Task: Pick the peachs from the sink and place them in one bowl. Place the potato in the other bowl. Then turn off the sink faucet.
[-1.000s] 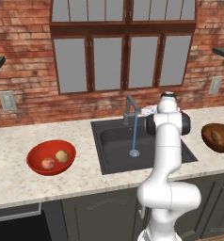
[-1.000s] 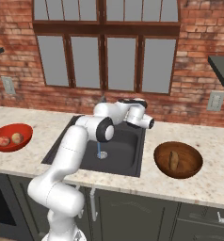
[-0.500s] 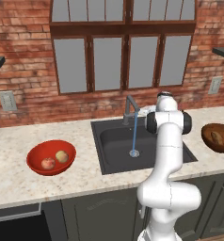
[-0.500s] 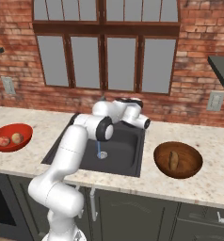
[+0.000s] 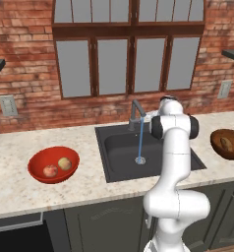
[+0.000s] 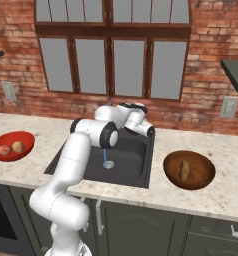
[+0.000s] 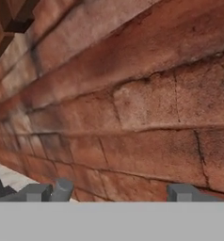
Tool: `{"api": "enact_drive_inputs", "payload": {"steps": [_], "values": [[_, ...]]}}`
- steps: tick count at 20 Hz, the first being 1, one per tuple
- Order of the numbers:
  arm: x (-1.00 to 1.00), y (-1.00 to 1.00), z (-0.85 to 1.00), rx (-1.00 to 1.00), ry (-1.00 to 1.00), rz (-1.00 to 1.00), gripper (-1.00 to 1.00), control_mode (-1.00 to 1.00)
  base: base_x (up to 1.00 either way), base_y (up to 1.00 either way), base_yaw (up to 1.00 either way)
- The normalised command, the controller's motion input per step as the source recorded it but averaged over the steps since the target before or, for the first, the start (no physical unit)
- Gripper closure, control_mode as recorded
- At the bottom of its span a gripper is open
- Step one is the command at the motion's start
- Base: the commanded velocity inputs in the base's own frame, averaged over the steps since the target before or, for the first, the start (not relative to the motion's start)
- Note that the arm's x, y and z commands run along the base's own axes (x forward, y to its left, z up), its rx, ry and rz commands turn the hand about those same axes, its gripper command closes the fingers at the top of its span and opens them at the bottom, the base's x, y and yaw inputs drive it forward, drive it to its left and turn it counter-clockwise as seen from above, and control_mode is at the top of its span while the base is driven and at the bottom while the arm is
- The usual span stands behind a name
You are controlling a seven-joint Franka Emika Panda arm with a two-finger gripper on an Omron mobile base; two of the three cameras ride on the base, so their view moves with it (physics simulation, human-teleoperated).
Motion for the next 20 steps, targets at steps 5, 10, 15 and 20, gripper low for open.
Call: {"api": "enact_drive_inputs", "payload": {"steps": [5, 10, 15, 20], "values": [[0.55, -0.03, -0.23, 0.02, 0.00, 0.20, -1.00, -1.00, 0.00, 0.00, 0.00], [0.40, 0.00, -0.21, 0.00, 0.00, 0.31, -1.00, -1.00, 0.00, 0.00, 0.00], [0.35, 0.00, -0.19, 0.00, 0.00, 0.33, -1.00, -1.00, 0.00, 0.00, 0.00], [0.34, 0.00, -0.22, 0.00, 0.00, 0.29, 1.00, -1.00, 0.00, 0.00, 0.00]]}}
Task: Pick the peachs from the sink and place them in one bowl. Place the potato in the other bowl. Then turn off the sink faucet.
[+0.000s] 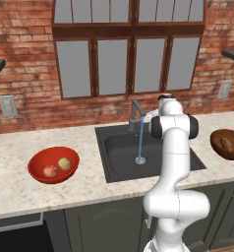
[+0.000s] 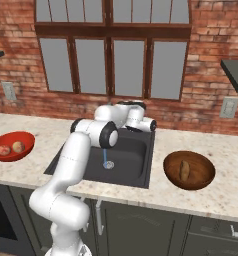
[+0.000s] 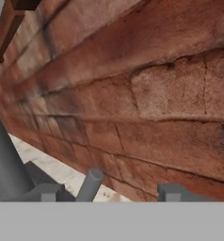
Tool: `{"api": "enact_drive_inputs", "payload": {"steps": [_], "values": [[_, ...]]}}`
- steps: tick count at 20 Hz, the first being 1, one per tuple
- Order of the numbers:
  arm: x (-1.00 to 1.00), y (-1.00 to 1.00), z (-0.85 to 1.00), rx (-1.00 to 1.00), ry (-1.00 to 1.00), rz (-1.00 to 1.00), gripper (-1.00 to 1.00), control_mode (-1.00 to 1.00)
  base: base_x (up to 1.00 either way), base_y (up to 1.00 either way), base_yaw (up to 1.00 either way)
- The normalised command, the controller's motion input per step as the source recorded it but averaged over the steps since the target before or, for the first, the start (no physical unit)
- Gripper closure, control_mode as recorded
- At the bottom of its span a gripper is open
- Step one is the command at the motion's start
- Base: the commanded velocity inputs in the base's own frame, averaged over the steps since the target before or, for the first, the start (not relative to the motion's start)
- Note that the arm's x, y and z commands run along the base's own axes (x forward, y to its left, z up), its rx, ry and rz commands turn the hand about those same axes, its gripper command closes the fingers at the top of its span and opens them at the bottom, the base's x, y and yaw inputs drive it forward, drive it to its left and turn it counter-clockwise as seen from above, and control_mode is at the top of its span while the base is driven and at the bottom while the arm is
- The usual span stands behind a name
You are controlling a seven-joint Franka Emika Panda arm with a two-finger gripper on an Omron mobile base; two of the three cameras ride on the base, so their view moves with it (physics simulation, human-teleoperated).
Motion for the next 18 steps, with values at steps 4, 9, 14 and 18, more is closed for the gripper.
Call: {"api": "enact_drive_inputs", "payload": {"steps": [4, 9, 14, 18], "values": [[0.41, 0.00, -0.28, 0.00, 0.00, 0.27, 1.00, -1.00, 0.00, 0.00, 0.00], [0.21, 0.00, -0.10, 0.00, -0.08, 0.02, 1.00, -1.00, 0.00, 0.00, 0.00], [0.03, 0.01, -0.02, 0.00, -0.01, 0.03, 1.00, -1.00, 0.00, 0.00, 0.00], [0.39, 0.18, -0.04, 0.05, 0.00, 0.25, 1.00, -1.00, 0.00, 0.00, 0.00]]}}
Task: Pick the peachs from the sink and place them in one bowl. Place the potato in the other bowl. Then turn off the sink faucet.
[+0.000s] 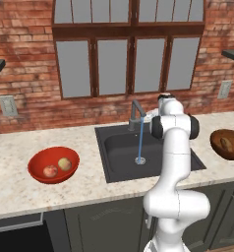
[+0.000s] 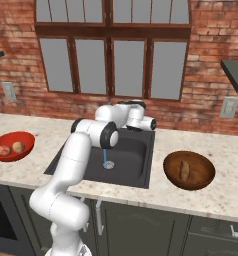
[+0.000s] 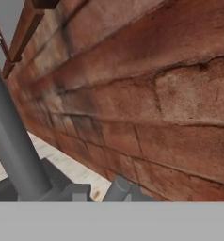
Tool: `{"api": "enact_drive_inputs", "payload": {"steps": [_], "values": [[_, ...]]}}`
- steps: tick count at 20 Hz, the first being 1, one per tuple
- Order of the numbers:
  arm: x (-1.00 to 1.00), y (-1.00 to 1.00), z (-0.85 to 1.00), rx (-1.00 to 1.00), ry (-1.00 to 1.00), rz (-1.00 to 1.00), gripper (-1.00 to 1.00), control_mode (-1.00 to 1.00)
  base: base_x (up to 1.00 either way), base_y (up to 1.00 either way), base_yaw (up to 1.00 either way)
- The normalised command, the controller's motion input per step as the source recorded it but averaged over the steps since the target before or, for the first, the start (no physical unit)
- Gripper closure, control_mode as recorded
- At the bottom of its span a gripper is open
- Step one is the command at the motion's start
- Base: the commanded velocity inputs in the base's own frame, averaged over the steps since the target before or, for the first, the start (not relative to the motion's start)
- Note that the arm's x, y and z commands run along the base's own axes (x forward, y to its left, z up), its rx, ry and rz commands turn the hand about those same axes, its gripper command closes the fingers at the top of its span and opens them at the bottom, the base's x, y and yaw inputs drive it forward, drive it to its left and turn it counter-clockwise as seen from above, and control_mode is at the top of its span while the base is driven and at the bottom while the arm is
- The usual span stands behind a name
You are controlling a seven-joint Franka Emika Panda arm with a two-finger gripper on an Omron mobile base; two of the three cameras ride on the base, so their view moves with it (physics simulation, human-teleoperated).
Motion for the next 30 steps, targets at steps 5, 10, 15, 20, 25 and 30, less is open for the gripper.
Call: {"api": "enact_drive_inputs", "payload": {"steps": [5, 10, 15, 20, 25, 30], "values": [[0.43, 0.20, -0.05, 0.09, 0.00, 0.31, 1.00, -1.00, 0.00, 0.00, 0.00], [0.40, 0.35, -0.12, 0.11, 0.00, 0.31, 1.00, -1.00, 0.00, 0.00, 0.00], [0.18, 0.84, -0.03, 0.02, 0.00, 0.17, 1.00, -1.00, 0.00, 0.00, 0.00], [0.04, 1.00, 0.00, 0.00, 0.00, 0.04, 1.00, -1.00, 0.00, 0.00, 0.00], [0.03, 0.99, 0.00, 0.00, 0.00, 0.00, 1.00, -1.00, 0.00, 0.00, 0.00], [0.17, 0.87, 0.00, 0.00, -0.01, 0.00, 1.00, -1.00, 0.00, 0.00, 0.00]]}}
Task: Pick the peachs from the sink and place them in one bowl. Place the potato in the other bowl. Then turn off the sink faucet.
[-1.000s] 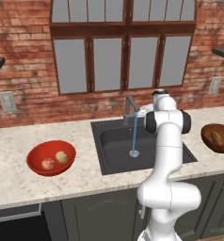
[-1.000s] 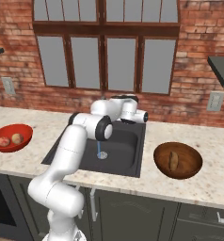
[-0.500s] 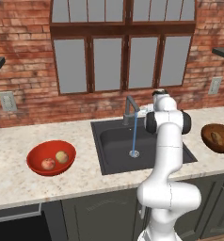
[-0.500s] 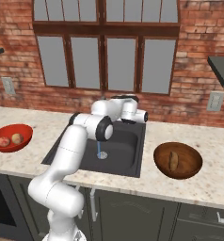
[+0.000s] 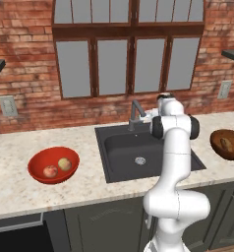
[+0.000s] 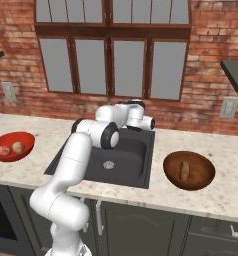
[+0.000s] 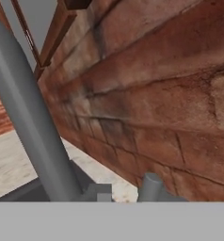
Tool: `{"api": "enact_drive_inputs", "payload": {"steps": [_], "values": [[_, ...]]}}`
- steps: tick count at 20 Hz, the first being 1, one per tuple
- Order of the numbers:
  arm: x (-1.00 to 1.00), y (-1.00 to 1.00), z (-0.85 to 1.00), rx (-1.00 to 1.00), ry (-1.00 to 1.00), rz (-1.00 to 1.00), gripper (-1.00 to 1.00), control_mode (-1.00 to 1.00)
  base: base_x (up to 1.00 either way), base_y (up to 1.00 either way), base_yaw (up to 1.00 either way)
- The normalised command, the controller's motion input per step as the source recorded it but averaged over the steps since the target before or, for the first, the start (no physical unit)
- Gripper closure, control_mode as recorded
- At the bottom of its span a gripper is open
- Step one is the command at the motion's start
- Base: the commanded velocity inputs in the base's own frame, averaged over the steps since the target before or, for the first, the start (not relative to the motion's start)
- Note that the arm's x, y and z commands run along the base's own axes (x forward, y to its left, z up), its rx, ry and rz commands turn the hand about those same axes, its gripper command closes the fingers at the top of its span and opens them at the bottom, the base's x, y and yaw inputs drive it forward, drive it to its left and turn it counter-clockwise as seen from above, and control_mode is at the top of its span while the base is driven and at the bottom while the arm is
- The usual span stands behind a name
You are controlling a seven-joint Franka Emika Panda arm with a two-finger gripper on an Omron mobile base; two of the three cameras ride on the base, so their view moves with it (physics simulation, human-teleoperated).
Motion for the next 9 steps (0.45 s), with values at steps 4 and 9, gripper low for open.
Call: {"api": "enact_drive_inputs", "payload": {"steps": [4, 9], "values": [[0.27, 0.91, 0.00, 0.00, 0.00, 0.00, 1.00, -1.00, 0.00, 0.00, 0.00], [0.26, 0.98, 0.00, 0.01, 0.00, 0.02, 1.00, -1.00, 0.00, 0.00, 0.00]]}}
